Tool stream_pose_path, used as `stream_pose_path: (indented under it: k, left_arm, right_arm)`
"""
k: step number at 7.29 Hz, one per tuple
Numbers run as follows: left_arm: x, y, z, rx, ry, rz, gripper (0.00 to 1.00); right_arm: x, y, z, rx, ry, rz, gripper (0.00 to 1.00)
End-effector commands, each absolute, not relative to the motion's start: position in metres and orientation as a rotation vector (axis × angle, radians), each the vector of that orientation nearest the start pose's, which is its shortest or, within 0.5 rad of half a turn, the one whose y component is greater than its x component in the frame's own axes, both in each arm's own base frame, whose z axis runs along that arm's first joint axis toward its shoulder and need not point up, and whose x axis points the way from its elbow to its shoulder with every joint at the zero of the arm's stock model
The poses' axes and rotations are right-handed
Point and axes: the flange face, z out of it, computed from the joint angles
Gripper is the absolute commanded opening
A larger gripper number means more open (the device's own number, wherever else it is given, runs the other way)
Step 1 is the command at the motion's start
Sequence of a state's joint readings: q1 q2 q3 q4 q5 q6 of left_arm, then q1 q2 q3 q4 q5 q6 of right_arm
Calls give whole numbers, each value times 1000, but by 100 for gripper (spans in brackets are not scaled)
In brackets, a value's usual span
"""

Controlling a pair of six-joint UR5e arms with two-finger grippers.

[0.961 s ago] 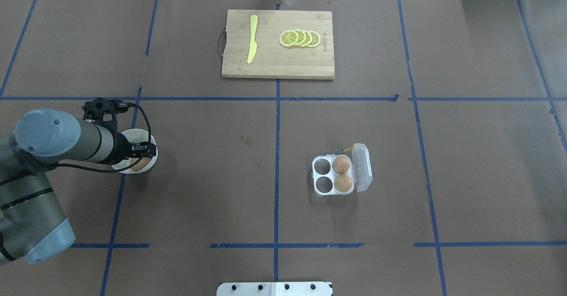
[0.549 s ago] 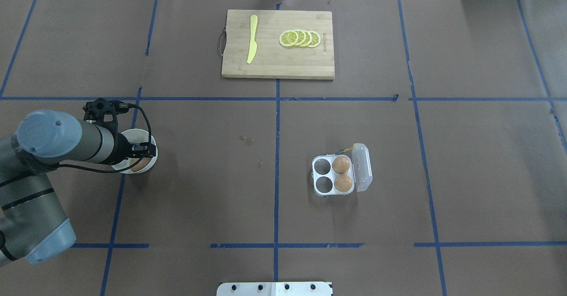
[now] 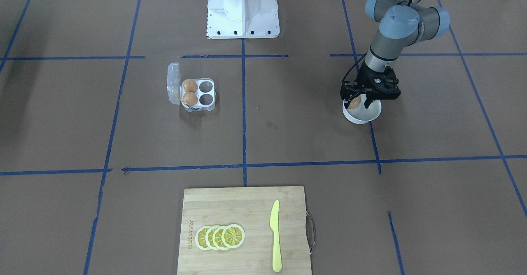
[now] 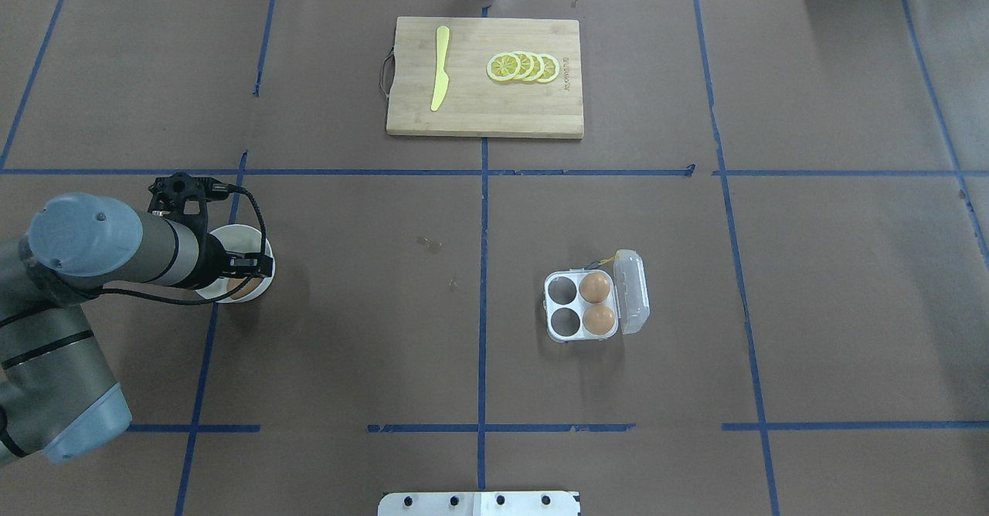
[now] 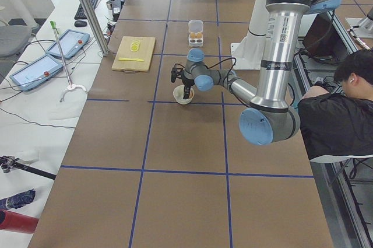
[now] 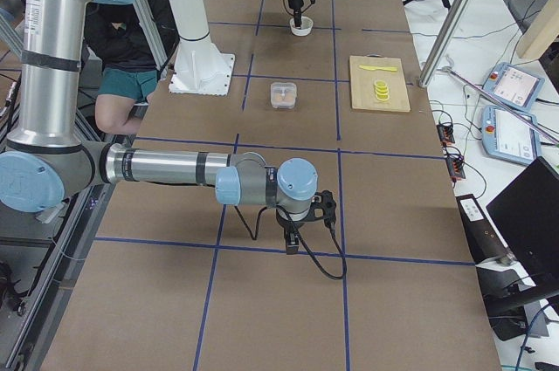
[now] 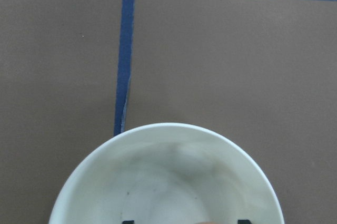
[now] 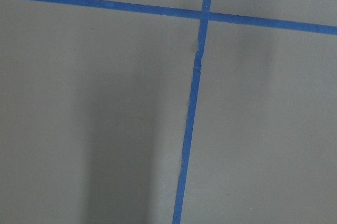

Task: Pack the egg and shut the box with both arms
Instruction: 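Lower the left gripper into the bowl and close on the egg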

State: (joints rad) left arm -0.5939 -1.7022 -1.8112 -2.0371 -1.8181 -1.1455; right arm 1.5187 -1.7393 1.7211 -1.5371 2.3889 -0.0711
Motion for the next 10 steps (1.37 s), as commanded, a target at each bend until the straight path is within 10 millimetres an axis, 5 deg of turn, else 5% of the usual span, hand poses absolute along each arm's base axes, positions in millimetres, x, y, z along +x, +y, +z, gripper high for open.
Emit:
stream_pose_path:
  k: [1,3,9,10]
  left_arm:
    - [402,-403,431,220,838,-15,71]
    - [402,-403,432,220,836,-14,55]
    - [402,-403,435,220,832,-9,54]
    - [401,-403,432,223,836,-9,37]
  right_arm:
    - [39,-424,655,23,-818,-124,100]
    - [38,-424,655,23,-819,-124,100]
    - [39,-425,655,24,-818,-124,100]
    - [39,-425,655,24,-818,-124,100]
